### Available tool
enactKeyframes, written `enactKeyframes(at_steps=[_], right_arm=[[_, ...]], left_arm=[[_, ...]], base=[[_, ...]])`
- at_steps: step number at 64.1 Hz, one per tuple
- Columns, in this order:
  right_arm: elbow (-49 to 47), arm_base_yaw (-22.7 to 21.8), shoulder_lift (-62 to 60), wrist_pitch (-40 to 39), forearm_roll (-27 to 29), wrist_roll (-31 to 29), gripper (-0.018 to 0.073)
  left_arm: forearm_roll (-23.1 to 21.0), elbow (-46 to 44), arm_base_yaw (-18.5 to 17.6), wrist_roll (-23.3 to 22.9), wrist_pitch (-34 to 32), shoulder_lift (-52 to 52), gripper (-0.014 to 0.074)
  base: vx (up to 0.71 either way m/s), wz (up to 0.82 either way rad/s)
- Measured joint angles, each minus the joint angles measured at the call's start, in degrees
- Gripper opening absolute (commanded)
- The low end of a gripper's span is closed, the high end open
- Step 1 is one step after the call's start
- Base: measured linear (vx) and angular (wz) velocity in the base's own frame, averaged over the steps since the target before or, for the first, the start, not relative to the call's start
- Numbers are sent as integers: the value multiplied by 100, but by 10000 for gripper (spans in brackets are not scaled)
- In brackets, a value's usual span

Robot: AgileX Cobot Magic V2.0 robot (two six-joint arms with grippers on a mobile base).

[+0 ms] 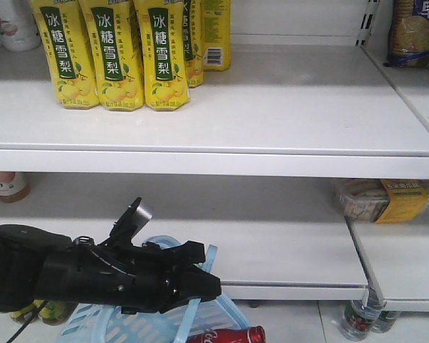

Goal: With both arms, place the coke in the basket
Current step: 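Withdraw the right gripper away from the basket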

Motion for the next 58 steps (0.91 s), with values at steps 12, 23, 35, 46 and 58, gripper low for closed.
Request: enactKeyframes(at_steps=[12,23,35,46,58], right_arm=[[0,-6,-531,268,649,-24,319],[12,-6,-1051,719,1407,-697,319],[638,-6,-1596,1244,2790,-2083,319],[1679,-6,-2010,1288,4032,-3271,319],[2492,-6,-2251,1266,4770,-4103,319]], left_arm=[[0,0,0,0,0,0,-6],[0,0,0,0,0,0,-6],[0,0,0,0,0,0,-6],[0,0,0,0,0,0,-6],[0,0,0,0,0,0,-6]], base=[[0,0],[0,0],[0,0],[0,0],[0,0]])
